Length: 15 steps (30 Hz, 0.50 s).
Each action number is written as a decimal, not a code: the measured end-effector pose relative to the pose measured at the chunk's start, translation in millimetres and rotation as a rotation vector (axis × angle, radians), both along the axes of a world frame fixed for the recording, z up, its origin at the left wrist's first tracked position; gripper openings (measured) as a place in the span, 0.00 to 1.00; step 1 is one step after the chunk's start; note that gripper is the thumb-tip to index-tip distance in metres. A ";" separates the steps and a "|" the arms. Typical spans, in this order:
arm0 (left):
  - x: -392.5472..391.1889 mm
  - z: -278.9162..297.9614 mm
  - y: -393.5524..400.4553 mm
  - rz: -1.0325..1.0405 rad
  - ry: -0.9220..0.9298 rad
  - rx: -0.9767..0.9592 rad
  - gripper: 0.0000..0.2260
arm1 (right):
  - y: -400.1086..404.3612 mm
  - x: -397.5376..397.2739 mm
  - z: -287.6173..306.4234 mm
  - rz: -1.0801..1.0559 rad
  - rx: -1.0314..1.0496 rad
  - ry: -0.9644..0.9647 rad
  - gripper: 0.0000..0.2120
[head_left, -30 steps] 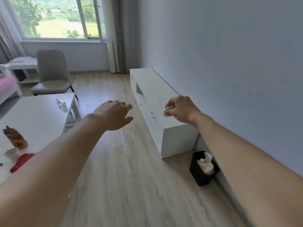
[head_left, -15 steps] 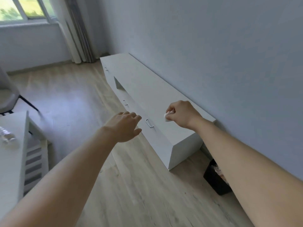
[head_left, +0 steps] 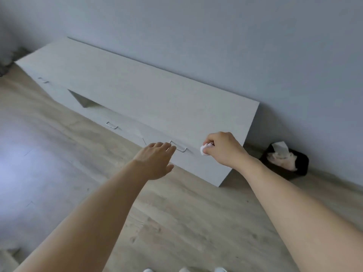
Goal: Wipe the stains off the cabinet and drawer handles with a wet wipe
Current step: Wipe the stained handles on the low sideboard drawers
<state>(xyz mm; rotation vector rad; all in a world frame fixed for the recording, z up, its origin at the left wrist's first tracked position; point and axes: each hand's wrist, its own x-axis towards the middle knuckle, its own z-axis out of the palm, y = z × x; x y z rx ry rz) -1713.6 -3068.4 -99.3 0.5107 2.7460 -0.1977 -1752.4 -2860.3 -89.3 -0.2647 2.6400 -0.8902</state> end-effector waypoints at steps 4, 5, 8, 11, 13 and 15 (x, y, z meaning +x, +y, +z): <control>-53.5 -42.9 -36.9 -0.105 -0.066 -0.015 0.26 | -36.2 -24.7 -40.1 -0.081 0.029 -0.069 0.07; -69.2 -55.5 -44.5 -0.126 -0.073 -0.015 0.26 | -44.9 -35.4 -51.2 -0.096 0.042 -0.079 0.07; -113.0 -93.4 -66.5 -0.156 -0.080 -0.015 0.28 | -71.0 -73.9 -82.0 -0.118 0.088 -0.088 0.08; -150.4 -129.2 -87.1 -0.176 -0.087 -0.033 0.30 | -97.8 -108.4 -109.4 -0.174 0.091 -0.083 0.08; -172.1 -153.4 -101.7 -0.187 -0.082 -0.042 0.32 | -115.3 -126.1 -128.4 -0.211 0.087 -0.076 0.09; -186.8 -173.9 -116.2 -0.191 -0.103 -0.047 0.34 | -131.8 -138.6 -145.5 -0.243 0.095 -0.086 0.09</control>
